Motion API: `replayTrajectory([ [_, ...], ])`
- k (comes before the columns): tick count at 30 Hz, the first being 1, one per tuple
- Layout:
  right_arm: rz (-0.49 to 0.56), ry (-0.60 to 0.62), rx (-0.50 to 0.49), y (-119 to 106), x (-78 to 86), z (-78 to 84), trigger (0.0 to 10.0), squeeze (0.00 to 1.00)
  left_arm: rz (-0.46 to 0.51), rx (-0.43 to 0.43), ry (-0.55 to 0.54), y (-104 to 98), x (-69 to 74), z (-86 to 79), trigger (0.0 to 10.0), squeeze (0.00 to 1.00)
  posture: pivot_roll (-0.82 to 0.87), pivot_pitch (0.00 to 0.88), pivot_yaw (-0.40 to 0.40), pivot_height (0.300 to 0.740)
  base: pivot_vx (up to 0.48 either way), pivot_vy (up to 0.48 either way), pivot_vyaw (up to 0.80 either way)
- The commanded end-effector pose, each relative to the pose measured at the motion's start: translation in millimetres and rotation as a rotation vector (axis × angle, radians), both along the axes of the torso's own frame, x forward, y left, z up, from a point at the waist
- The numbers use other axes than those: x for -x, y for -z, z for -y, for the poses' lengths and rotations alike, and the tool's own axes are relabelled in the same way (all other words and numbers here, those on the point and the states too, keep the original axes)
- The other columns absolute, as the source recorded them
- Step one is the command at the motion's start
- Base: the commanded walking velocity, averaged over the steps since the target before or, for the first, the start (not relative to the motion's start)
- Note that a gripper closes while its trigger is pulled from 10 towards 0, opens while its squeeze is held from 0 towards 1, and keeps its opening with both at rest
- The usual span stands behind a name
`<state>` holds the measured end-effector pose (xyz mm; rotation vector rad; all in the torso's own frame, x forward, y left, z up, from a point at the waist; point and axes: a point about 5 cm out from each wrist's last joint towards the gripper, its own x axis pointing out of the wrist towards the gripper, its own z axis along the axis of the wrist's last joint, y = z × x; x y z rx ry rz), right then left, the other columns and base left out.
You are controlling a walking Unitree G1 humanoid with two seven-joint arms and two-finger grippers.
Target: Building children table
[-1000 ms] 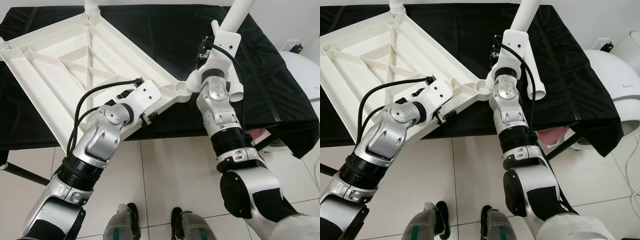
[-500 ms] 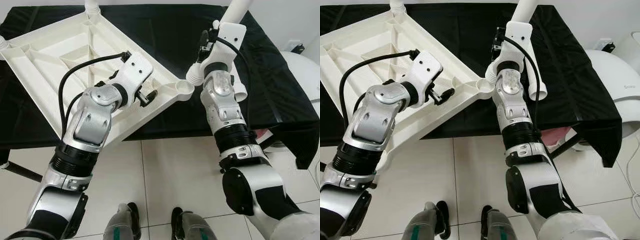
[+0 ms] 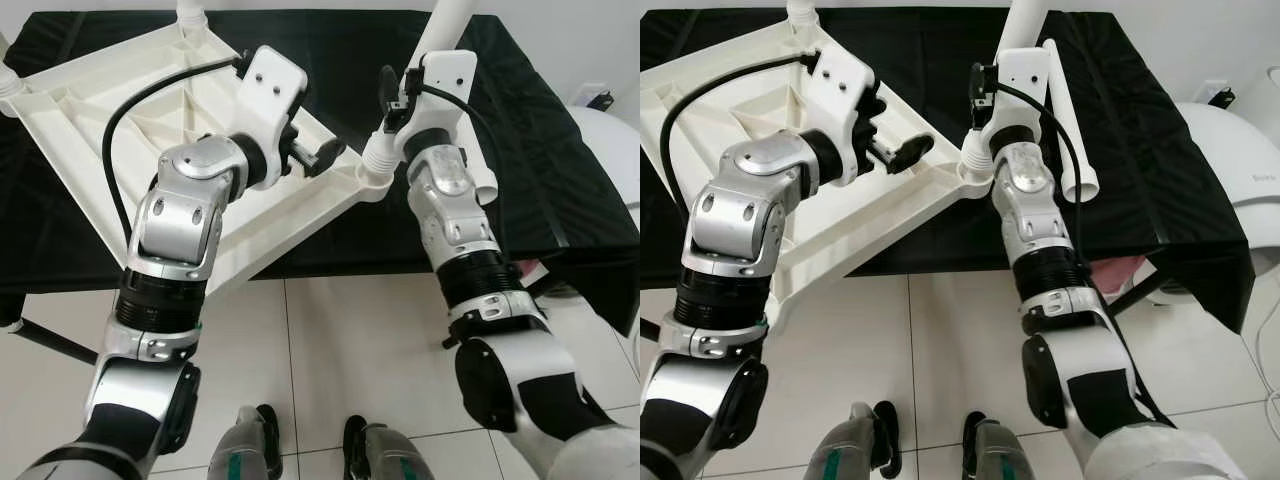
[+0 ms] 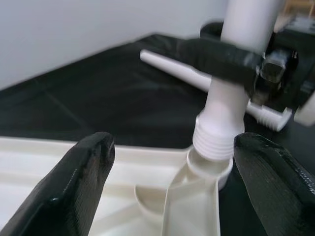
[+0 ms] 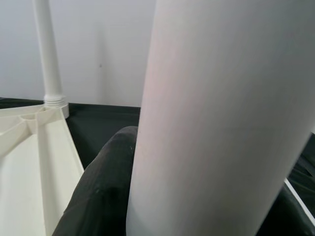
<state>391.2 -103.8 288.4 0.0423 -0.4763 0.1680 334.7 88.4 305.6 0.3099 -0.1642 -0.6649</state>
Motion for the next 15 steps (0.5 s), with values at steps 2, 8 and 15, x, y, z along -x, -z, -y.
replayTrajectory([
  [2, 0.0, -0.023, 0.01, 3, -0.1, 3.6, 10.0, 0.0, 0.022, 0.052, -0.06, 2, -3.4, 0.1, 10.0, 0.0, -0.04, 0.144, -0.033, 0.74, 0.0, 0.0, 0.0],
  [8, 0.043, -0.17, 0.036, 6, 6.7, 10.7, 10.0, 0.0, 0.137, 0.19, -0.106, 3, -5.3, -1.9, 10.0, 0.0, -0.03, 0.121, -0.035, 0.74, 0.0, 0.0, 0.0],
  [15, 0.072, -0.278, 0.078, 9, 13.9, 16.3, 10.0, 0.0, 0.143, 0.243, -0.092, 5, -5.9, -3.7, 10.0, 0.0, -0.03, 0.11, -0.027, 0.74, 0.0, 0.0, 0.0],
])
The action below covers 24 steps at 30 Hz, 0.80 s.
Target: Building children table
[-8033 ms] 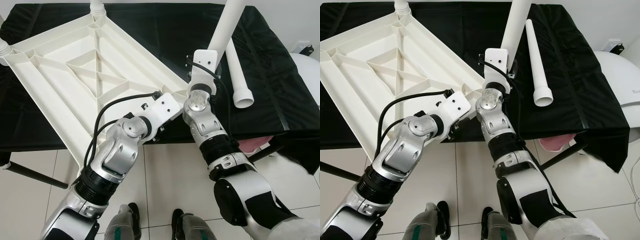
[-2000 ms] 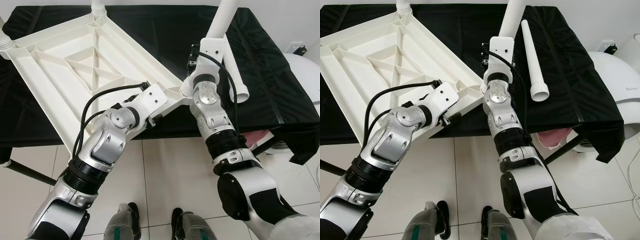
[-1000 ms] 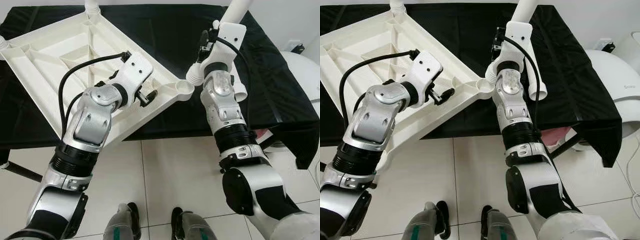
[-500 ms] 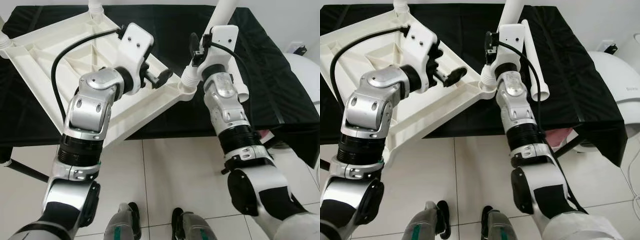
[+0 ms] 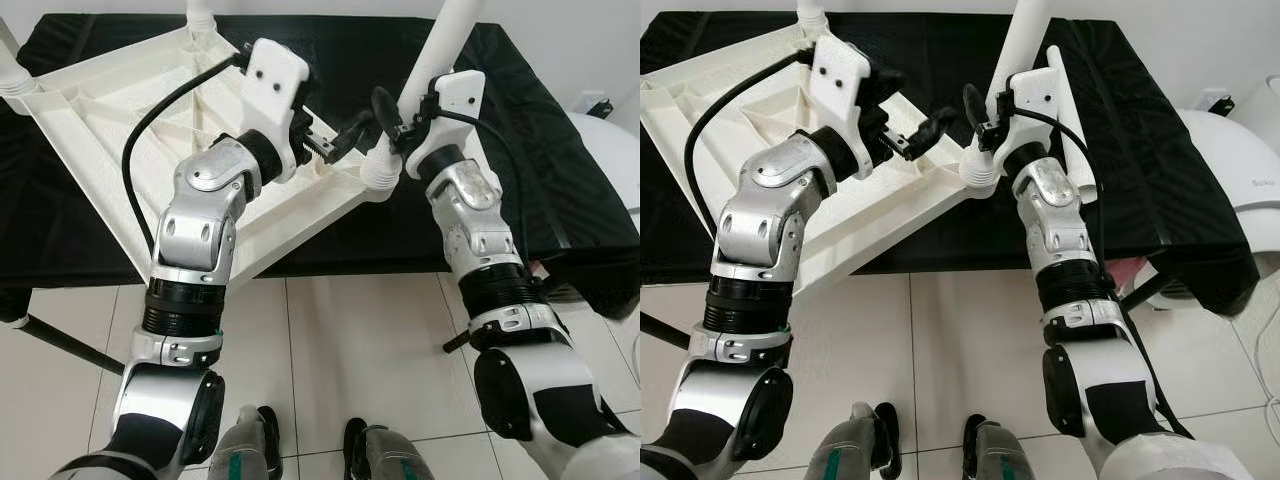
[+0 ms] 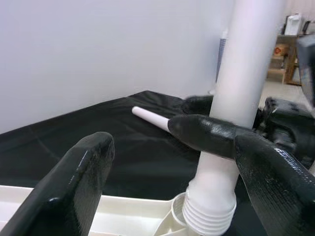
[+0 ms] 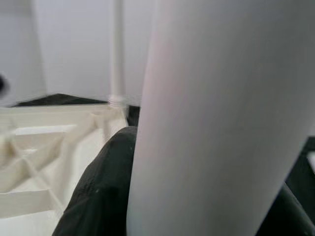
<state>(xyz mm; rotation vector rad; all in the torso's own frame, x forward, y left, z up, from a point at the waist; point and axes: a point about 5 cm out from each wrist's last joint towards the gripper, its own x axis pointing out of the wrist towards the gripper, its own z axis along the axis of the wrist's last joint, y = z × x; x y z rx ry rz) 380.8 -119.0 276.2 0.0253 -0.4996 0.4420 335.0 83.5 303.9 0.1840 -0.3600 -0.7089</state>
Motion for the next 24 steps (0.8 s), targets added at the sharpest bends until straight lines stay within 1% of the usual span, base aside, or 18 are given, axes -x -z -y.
replayTrajectory([
  [1, 0.04, -0.04, 0.005, -3, 5.2, 3.1, 10.0, 0.0, -0.008, 0.096, -0.164, 2, -5.5, -9.8, 10.0, 0.0, -0.03, 0.11, -0.024, 0.74, 0.0, 0.0, 0.0],
  [4, 0.038, -0.061, 0.021, -1, 7.4, 6.7, 10.0, 0.0, -0.005, 0.112, -0.15, -3, -4.1, -11.9, 10.0, 0.0, -0.03, 0.112, -0.022, 0.74, 0.0, 0.0, 0.0],
  [7, 0.031, -0.116, 0.079, 4, 12.5, 7.8, 10.0, 0.0, 0.012, 0.138, -0.095, -14, 0.4, -9.5, 10.0, 0.0, -0.03, 0.115, -0.019, 0.74, 0.0, 0.0, 0.0],
  [9, 0.031, -0.116, 0.079, 4, 12.5, 7.8, 10.0, 0.0, 0.012, 0.138, -0.095, -14, 0.4, -9.5, 10.0, 0.0, -0.03, 0.115, -0.019, 0.74, 0.0, 0.0, 0.0],
  [11, 0.018, -0.169, 0.114, 7, 15.4, 9.0, 10.0, 0.0, 0.027, 0.154, -0.029, -23, 4.0, -3.3, 10.0, 0.0, -0.03, 0.121, -0.017, 0.74, 0.0, 0.0, 0.0],
  [12, 0.018, -0.169, 0.114, 7, 15.4, 9.0, 10.0, 0.0, 0.027, 0.154, -0.029, -23, 4.0, -3.3, 10.0, 0.0, -0.03, 0.121, -0.017, 0.74, 0.0, 0.0, 0.0],
  [13, 0.012, -0.186, 0.124, 8, 16.1, 9.6, 10.0, 0.0, 0.034, 0.158, -0.004, -26, 5.4, -1.1, 10.0, 0.0, -0.03, 0.121, -0.017, 0.74, 0.0, 0.0, 0.0],
  [16, -0.007, -0.22, 0.149, 11, 17.1, 11.8, 10.0, 0.0, 0.058, 0.144, 0.093, -35, 14.7, 11.5, 10.0, 0.0, -0.03, 0.127, -0.021, 0.74, 0.0, 0.0, 0.0],
  [19, -0.015, -0.23, 0.155, 11, 17.3, 12.0, 10.0, 0.0, 0.066, 0.139, 0.118, -37, 17.2, 14.9, 10.0, 0.0, -0.03, 0.127, -0.021, 0.74, 0.0, 0.0, 0.0],
  [20, -0.018, -0.237, 0.162, 12, 17.3, 12.1, 10.0, 0.0, 0.069, 0.129, 0.142, -38, 19.7, 19.0, 10.0, 0.0, -0.03, 0.128, -0.023, 0.74, 0.0, 0.0, 0.0],
  [22, -0.018, -0.237, 0.162, 12, 17.3, 12.1, 10.0, 0.0, 0.069, 0.129, 0.142, -38, 19.7, 19.0, 10.0, 0.0, -0.03, 0.128, -0.023, 0.74, 0.0, 0.0, 0.0],
  [23, -0.021, -0.234, 0.169, 11, 15.9, 14.5, 10.0, 0.0, 0.042, 0.124, 0.216, -39, 25.8, 29.2, 10.0, 0.0, -0.03, 0.127, -0.023, 0.74, 0.0, 0.0, 0.0],
  [24, -0.019, -0.226, 0.171, 10, 14.8, 16.0, 10.0, 0.0, 0.03, 0.12, 0.244, -38, 28.1, 33.0, 10.0, 0.0, -0.03, 0.127, -0.023, 0.74, 0.0, 0.0, 0.0],
])
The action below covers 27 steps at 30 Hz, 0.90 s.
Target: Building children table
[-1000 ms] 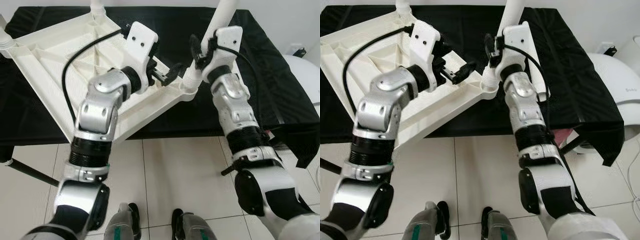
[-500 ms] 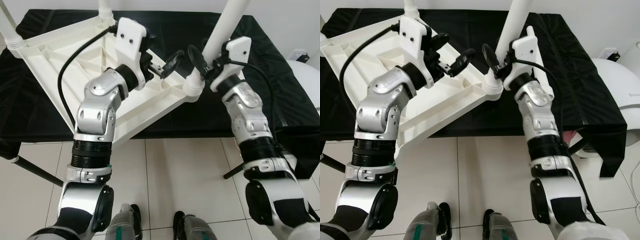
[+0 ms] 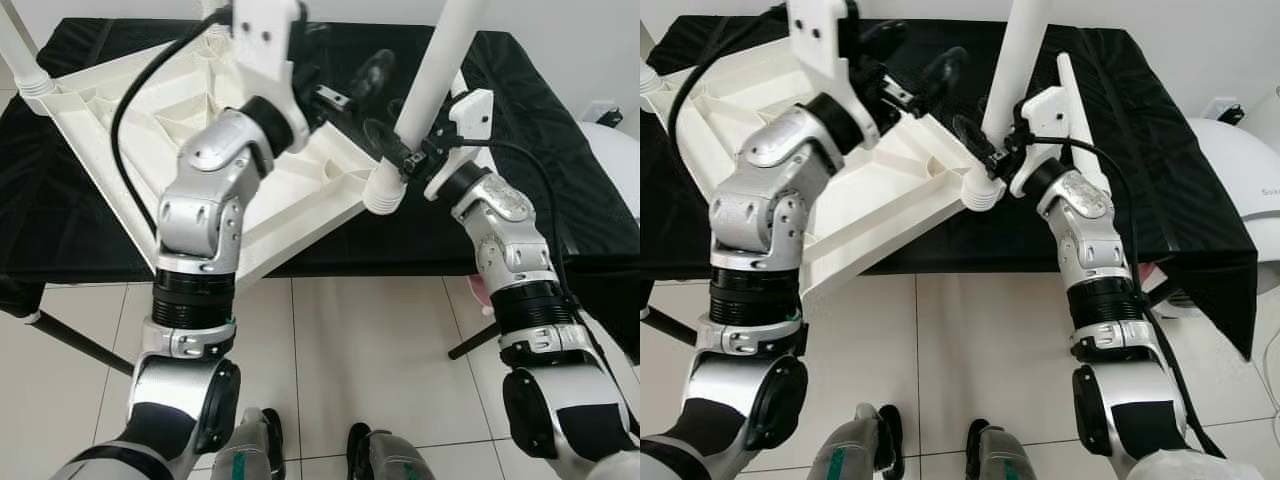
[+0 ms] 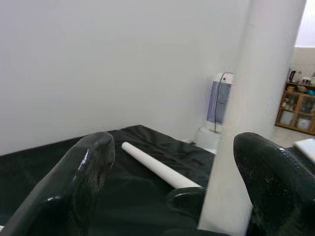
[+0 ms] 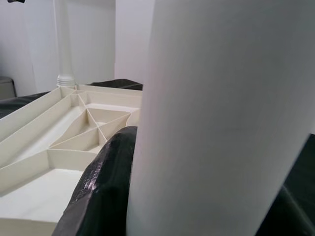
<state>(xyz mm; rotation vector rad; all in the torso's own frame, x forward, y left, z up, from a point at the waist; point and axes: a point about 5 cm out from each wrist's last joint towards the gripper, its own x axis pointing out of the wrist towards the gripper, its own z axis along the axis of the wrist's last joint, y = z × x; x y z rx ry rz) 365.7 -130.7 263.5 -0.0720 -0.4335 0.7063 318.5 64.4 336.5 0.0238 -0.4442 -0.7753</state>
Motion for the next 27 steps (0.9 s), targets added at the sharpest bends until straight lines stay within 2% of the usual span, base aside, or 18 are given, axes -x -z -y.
replayTrajectory([
  [1, 0.009, 0.003, 0.004, -3, -0.3, 4.4, 10.0, 0.0, 0.024, -0.037, 0.141, -6, 11.6, 13.9, 10.0, 0.0, -0.03, 0.127, -0.023, 0.74, 0.0, 0.0, 0.0],
  [5, 0.009, 0.008, 0.014, -7, -2.8, 7.1, 10.0, 0.0, 0.02, -0.091, 0.208, -2, 18.5, 23.4, 10.0, 0.0, -0.03, 0.129, -0.024, 0.74, 0.0, 0.0, 0.0],
  [12, 0.02, -0.038, 0.05, -13, -2.3, 2.2, 10.0, 0.0, 0.001, -0.16, 0.221, 6, 18.1, 30.3, 10.0, 0.0, -0.03, 0.132, -0.027, 0.74, 0.0, 0.0, 0.0],
  [21, 0.031, -0.11, 0.081, -17, 1.5, -4.8, 10.0, 0.0, -0.026, -0.171, 0.207, 3, 12.9, 34.3, 10.0, 0.0, -0.03, 0.133, -0.031, 0.74, 0.0, 0.0, 0.0],
  [27, 0.03, -0.169, 0.121, -14, 6.4, -8.1, 10.0, 0.0, -0.043, -0.161, 0.203, -6, 8.1, 36.0, 10.0, 0.0, -0.04, 0.134, -0.029, 0.74, 0.0, 0.0, 0.0],
])
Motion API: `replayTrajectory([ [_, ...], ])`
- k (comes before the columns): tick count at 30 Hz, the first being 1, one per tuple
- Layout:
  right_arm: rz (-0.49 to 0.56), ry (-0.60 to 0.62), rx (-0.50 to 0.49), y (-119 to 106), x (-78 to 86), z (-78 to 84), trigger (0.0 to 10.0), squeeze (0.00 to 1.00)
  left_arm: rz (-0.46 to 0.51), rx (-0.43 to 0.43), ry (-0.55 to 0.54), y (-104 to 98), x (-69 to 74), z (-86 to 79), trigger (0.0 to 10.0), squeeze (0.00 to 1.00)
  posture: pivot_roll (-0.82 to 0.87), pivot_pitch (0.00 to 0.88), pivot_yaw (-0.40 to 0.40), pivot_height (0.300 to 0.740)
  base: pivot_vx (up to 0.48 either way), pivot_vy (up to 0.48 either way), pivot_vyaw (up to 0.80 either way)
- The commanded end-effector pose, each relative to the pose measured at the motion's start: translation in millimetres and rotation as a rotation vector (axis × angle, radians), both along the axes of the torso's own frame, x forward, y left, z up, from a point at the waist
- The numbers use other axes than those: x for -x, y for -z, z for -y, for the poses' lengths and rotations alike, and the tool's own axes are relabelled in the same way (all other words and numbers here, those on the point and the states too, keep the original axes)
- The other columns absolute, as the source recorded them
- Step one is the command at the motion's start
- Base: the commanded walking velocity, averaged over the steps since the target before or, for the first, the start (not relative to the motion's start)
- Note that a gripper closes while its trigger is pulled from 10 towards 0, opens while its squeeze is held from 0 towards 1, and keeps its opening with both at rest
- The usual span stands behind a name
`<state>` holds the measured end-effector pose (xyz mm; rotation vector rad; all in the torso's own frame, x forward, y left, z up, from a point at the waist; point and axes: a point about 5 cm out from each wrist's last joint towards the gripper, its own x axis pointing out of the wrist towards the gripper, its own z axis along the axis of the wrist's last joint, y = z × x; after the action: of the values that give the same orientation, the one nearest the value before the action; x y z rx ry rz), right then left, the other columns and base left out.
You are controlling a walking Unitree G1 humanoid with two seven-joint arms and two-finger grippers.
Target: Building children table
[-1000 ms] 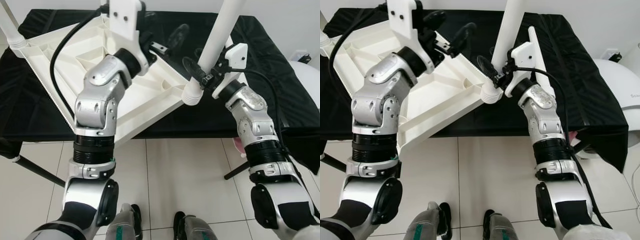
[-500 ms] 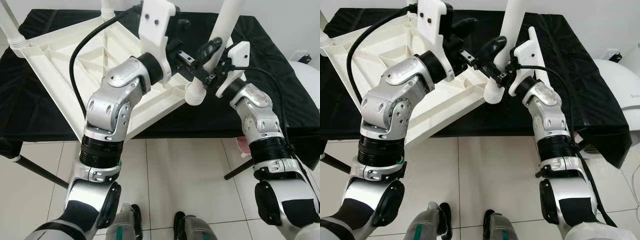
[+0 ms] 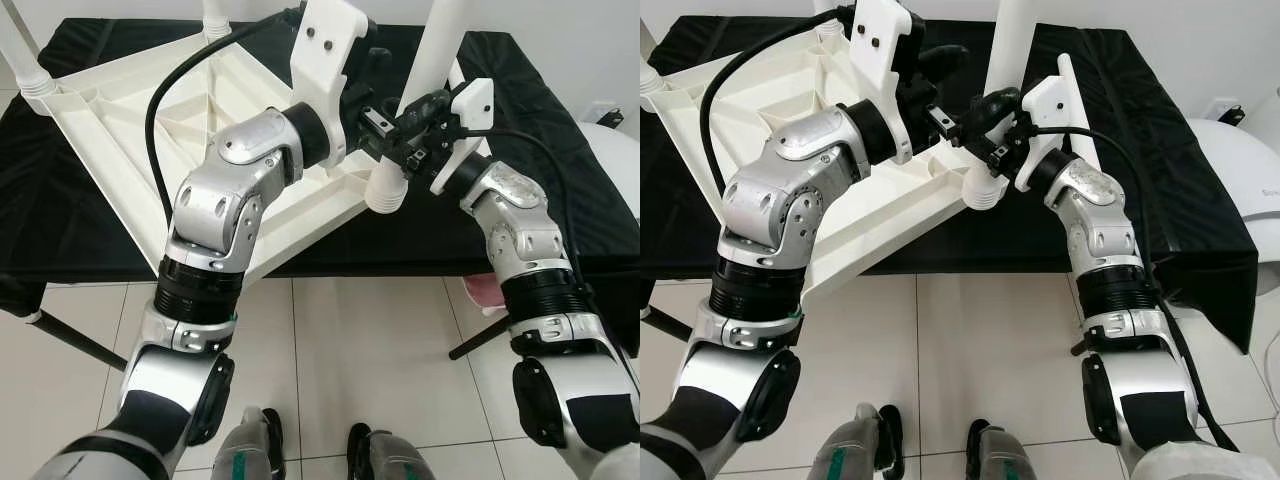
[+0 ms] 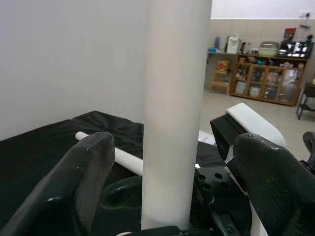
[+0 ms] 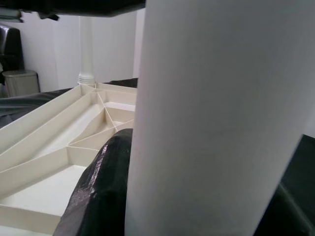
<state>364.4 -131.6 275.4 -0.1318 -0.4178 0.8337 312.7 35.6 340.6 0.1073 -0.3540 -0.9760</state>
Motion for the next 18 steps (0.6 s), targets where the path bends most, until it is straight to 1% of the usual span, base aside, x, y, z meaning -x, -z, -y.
replayTrajectory([
  [1, 0.02, -0.065, 0.037, -1, 5.6, -9.2, 10.0, 0.0, -0.006, -0.015, 0.03, -2, 1.9, 7.6, 10.0, 0.0, -0.04, 0.134, -0.029, 0.74, 0.0, 0.0, 0.0],
  [3, 0.018, -0.093, 0.046, 1, 8.5, -11.0, 10.0, 0.0, -0.007, -0.017, 0.036, -5, 1.1, 7.8, 10.0, 0.0, -0.04, 0.131, -0.027, 0.74, 0.0, 0.0, 0.0],
  [7, 0.014, -0.104, 0.052, 3, 9.6, -11.6, 10.0, 0.0, -0.007, -0.01, 0.048, -9, 0.6, 6.9, 10.0, 0.0, -0.04, 0.129, -0.024, 0.74, 0.0, 0.0, 0.0],
  [9, 0.007, -0.101, 0.055, 5, 8.8, -10.0, 10.0, 0.0, -0.009, 0.001, 0.059, -16, -0.4, 2.6, 10.0, 0.0, -0.04, 0.126, -0.023, 0.74, 0.0, 0.0, 0.0],
  [18, 0.0, -0.115, 0.067, 8, 9.2, -9.6, 10.0, 0.0, -0.013, -0.004, 0.077, -21, -4.3, -3.3, 10.0, 0.0, -0.04, 0.119, -0.024, 0.74, 0.0, 0.0, 0.0],
])
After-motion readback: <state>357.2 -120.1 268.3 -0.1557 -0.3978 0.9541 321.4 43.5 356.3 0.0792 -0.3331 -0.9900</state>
